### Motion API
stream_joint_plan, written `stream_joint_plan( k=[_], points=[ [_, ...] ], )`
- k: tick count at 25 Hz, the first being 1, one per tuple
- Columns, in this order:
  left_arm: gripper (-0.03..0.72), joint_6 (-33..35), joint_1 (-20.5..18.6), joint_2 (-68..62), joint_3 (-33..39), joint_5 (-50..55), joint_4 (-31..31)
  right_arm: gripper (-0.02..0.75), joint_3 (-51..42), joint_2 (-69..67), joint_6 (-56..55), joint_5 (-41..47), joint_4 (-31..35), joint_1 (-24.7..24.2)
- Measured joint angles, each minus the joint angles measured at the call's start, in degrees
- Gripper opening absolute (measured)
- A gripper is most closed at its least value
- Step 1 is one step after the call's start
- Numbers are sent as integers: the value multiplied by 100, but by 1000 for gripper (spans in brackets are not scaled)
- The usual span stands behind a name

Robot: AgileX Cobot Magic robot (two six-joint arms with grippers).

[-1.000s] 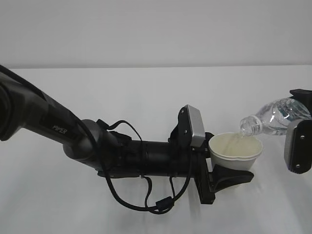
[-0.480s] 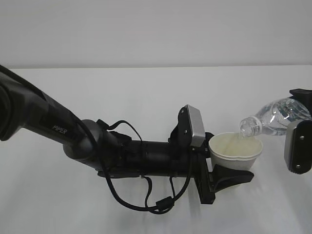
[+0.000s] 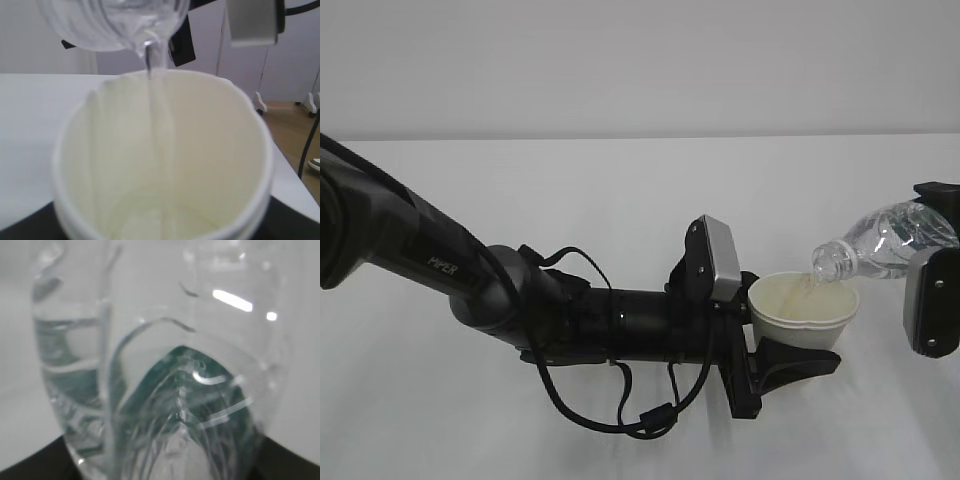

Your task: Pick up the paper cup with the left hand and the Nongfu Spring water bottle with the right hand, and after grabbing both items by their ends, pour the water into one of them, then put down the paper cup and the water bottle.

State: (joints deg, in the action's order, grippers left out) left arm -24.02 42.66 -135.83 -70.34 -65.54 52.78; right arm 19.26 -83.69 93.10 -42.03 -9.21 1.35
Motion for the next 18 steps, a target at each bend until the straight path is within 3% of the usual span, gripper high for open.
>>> stream_joint_plan(
  k=[18],
  points=[
    [440, 0, 0, 0, 0, 0, 0, 407, 44, 0, 24, 0, 0, 0]
  ],
)
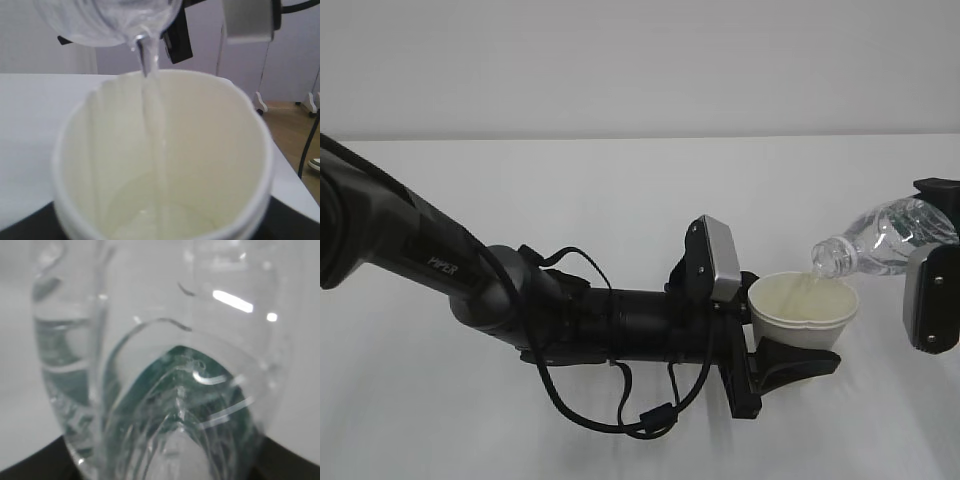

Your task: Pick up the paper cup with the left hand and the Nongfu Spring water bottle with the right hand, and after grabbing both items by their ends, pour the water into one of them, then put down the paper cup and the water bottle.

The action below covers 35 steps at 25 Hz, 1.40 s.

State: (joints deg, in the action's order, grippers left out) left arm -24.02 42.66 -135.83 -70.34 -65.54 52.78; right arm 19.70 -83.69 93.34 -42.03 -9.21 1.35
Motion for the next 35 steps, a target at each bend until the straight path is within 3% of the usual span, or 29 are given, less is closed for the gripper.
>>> stream_joint_plan(
  k=[35],
  points=[
    [439, 0, 0, 0, 0, 10, -4, 407, 0, 0, 197, 0, 0, 0]
  ],
)
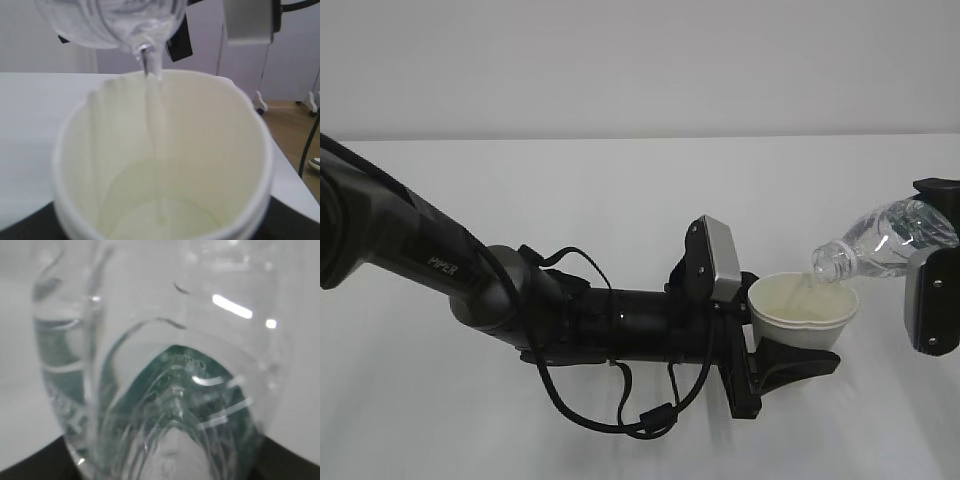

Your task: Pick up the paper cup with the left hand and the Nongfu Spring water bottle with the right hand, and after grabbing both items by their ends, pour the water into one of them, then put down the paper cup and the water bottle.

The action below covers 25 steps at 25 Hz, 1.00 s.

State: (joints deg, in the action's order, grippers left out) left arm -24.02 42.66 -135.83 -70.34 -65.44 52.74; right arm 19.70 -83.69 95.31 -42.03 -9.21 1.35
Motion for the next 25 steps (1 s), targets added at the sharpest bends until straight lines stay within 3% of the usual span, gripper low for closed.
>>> stream_joint_plan(
  k=[25],
  points=[
    [439, 0, 0, 0, 0, 20, 0, 407, 0, 0, 51, 11, 8, 0]
  ],
)
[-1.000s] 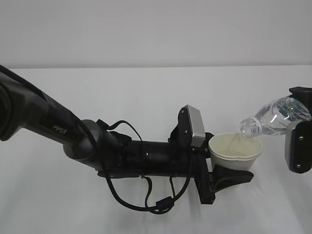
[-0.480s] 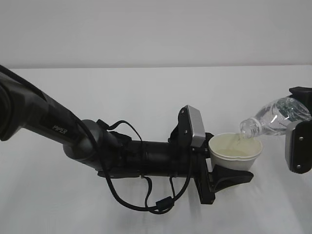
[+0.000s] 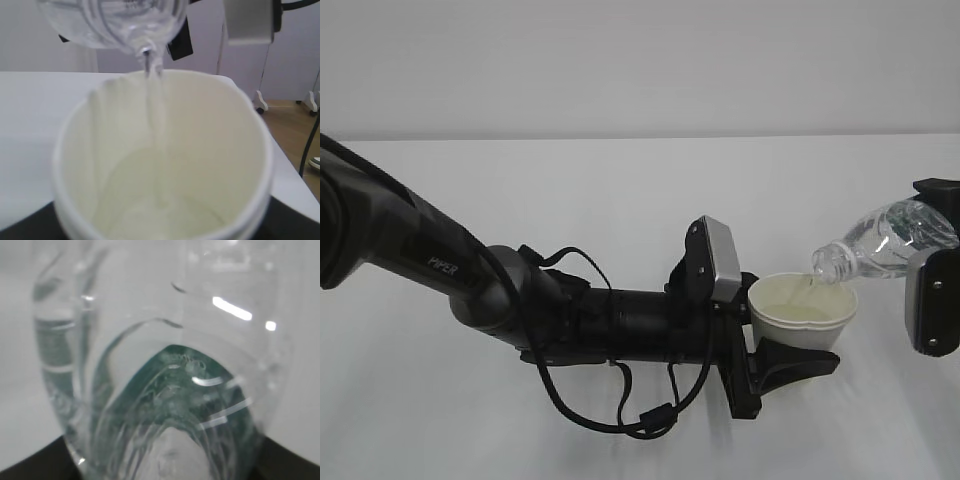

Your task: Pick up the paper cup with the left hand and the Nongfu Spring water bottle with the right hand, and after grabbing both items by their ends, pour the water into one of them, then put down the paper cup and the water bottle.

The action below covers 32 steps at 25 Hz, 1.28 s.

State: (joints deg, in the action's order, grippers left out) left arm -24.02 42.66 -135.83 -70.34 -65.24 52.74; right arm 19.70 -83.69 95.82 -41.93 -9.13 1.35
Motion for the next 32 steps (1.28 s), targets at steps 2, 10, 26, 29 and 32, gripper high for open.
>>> stream_joint_plan(
  k=[2, 10, 26, 29, 32],
  points=[
    [439, 0, 0, 0, 0, 0, 0, 407, 0, 0, 2, 0, 0, 0],
    [439, 0, 0, 0, 0, 0, 0, 407, 0, 0, 12, 0, 0, 0],
    [439, 0, 0, 0, 0, 0, 0, 407, 0, 0, 75, 0, 0, 0],
    [439, 0, 0, 0, 0, 0, 0, 407, 0, 10, 85, 0, 0, 0],
    [439, 0, 0, 0, 0, 0, 0, 406, 0, 10, 78, 0, 0, 0]
  ],
)
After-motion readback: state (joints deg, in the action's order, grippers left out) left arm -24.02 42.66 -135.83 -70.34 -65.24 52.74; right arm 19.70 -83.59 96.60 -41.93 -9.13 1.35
